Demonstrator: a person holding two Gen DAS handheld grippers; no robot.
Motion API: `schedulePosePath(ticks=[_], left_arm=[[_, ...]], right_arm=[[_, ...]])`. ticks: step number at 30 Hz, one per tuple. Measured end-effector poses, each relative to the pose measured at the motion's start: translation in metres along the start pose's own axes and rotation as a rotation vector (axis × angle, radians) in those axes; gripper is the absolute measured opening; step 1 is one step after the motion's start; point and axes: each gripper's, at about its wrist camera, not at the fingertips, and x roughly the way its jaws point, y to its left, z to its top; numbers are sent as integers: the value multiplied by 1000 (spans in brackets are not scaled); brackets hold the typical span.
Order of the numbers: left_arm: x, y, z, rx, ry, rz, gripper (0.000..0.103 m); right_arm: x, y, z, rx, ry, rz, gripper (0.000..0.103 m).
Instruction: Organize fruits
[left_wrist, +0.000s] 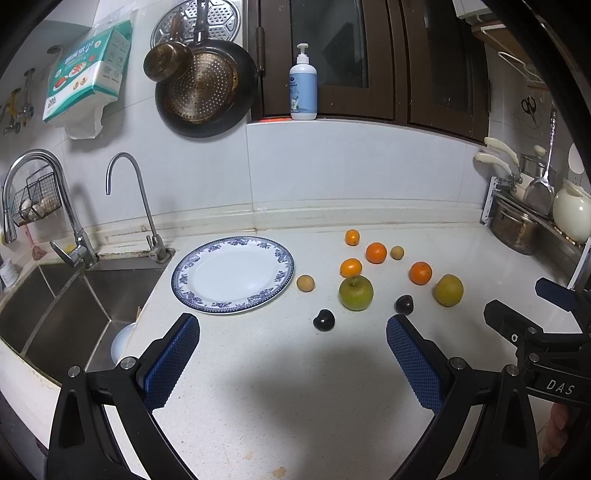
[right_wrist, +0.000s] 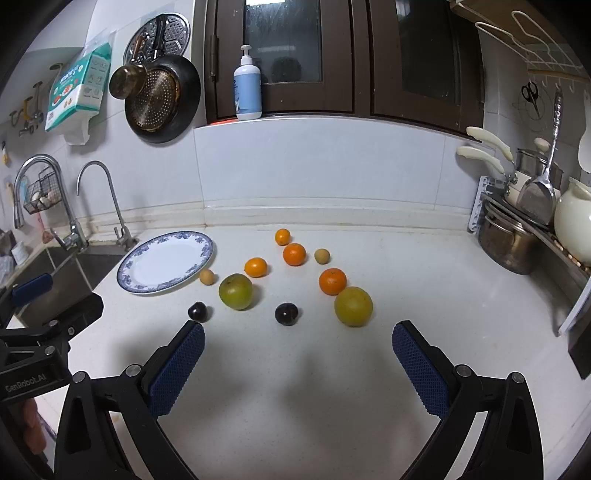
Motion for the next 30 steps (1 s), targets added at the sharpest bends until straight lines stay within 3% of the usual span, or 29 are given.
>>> schedulePosePath(ticks=[30], left_arm=[[6, 1, 2, 2, 16, -17, 103]], right_arm=[[3, 1, 0, -2, 9, 2, 102]])
